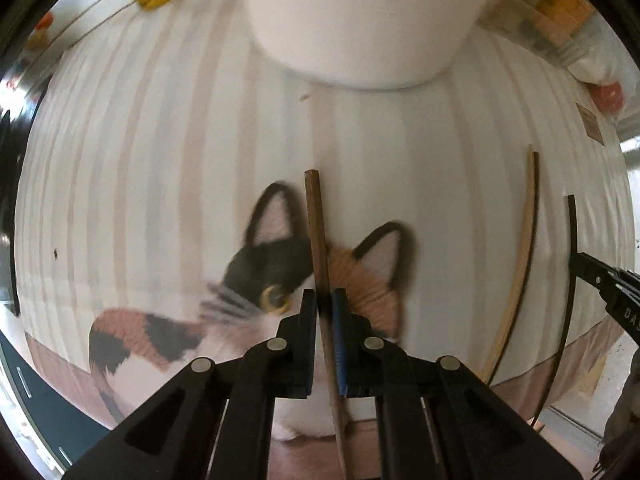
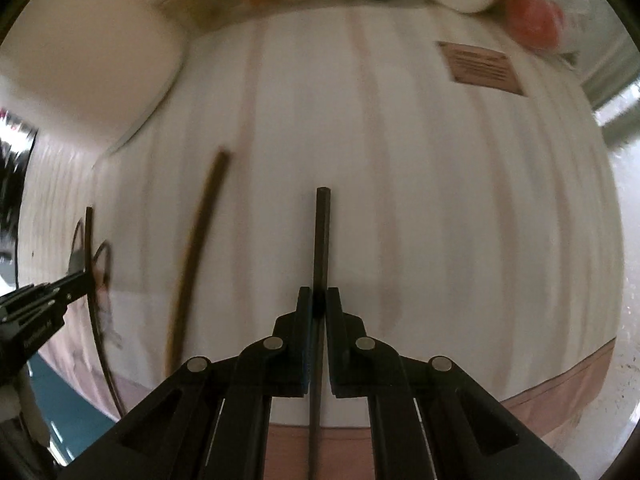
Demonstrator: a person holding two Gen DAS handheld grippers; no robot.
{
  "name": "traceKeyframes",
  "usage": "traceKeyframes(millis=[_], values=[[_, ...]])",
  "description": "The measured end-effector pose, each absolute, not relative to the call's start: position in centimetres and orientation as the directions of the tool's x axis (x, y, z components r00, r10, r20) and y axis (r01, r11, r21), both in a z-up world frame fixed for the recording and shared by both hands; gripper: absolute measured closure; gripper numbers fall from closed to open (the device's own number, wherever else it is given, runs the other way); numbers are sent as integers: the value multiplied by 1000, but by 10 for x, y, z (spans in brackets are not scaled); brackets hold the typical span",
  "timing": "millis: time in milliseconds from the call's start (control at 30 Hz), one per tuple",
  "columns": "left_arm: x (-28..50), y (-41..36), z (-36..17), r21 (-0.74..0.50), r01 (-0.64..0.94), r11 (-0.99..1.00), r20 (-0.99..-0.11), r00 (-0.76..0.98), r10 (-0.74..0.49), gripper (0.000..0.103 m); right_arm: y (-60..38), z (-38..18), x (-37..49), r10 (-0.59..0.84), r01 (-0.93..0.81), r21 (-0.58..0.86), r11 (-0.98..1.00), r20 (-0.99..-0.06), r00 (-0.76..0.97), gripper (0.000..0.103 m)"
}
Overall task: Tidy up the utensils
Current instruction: 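Grasp a wooden chopstick with left tool while right tool grasps a dark chopstick, then lift both held chopsticks and insert them into the holder's slots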
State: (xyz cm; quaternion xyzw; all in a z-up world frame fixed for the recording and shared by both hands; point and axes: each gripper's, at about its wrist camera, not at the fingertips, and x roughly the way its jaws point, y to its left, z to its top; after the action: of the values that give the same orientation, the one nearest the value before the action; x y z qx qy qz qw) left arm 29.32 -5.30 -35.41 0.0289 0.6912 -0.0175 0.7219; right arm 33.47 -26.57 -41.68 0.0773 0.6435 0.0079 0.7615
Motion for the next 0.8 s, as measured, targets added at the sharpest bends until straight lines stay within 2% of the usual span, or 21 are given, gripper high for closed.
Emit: traceKeyframes(millis=[300,467,500,800], values=[[314,-24,-346,-36,73,997,-999,29,-38,93,-253,-417,369,66,48,72,996,-991,117,95],[322,-27,-344,-28,73,997,-999,39,-30,93,-242,-415,385,36,46,43,998,-989,145,94],[318,-34,-348,-23,73,997,-999,47,-26,98,-239,-415,388,34,46,41,998,-988,154,94],[330,-33,-313,3,67,998,-989,148,-7,99,-252,-392,370,120,106,150,983,-960,253,96]])
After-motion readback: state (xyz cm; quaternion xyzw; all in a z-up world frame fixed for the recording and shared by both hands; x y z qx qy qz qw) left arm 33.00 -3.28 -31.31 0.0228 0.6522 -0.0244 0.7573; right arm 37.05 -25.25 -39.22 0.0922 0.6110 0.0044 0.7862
